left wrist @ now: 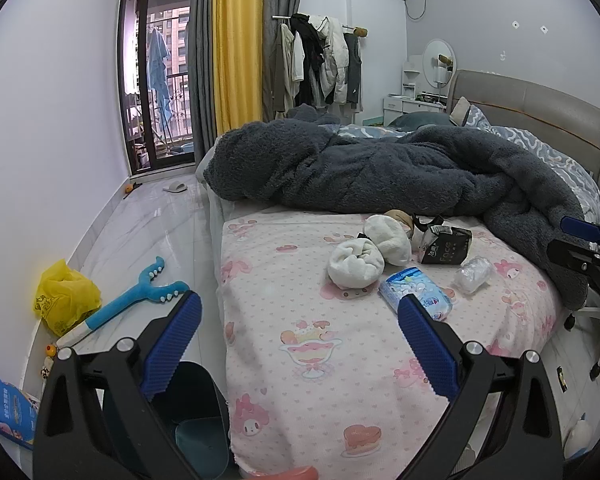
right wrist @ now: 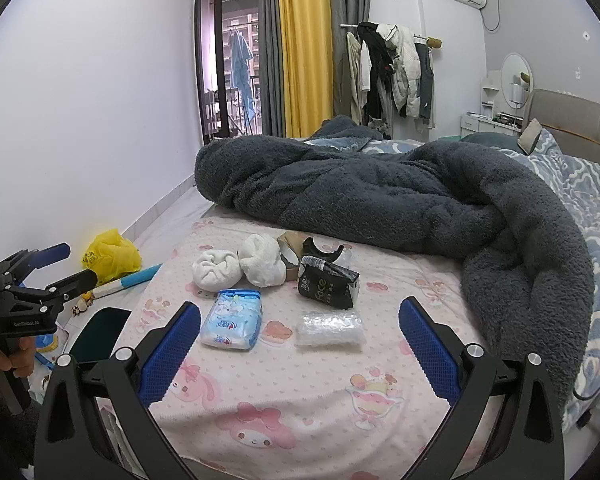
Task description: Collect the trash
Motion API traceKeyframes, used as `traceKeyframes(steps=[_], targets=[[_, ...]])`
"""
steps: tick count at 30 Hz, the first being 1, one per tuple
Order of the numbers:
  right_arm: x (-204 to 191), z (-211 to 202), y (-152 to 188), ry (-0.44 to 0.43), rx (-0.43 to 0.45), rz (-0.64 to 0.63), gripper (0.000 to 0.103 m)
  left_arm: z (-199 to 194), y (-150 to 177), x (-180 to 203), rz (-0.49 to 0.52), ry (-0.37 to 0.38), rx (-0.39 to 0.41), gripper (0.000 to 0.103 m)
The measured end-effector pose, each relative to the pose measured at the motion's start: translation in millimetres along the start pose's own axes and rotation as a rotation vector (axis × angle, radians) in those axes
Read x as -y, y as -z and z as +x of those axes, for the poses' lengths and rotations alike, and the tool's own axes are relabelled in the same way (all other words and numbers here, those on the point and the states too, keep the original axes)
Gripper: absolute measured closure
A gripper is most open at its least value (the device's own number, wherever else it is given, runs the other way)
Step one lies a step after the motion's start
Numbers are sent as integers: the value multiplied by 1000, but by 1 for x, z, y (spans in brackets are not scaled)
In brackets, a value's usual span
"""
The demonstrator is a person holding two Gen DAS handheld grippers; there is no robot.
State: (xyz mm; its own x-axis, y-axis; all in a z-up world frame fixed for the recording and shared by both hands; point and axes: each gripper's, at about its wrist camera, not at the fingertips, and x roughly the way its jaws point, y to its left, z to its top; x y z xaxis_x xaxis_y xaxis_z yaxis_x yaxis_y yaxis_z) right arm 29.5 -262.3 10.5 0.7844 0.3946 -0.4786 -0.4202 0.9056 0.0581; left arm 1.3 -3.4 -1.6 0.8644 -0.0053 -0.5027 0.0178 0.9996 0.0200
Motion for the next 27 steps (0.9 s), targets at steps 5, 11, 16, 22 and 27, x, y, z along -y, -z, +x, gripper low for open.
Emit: traceKeyframes(steps=[5,11,16,22,27], targets=[[0,1,0,0,0,-1,3,0,0,0,1,1,-1,3],[-1,1,-1,0,-1,-1,3,0,0,0,1,0,-1,3],[-3,1,-1,0,-1,-1,3,0,0,0,0,1,-2,3],[0,-2,-5,-4,-9,3,3,1,3,8,-3,5,-2,3],[3,4,1,-13,-41,15,3,4,4,11,-12,5,-7,3]])
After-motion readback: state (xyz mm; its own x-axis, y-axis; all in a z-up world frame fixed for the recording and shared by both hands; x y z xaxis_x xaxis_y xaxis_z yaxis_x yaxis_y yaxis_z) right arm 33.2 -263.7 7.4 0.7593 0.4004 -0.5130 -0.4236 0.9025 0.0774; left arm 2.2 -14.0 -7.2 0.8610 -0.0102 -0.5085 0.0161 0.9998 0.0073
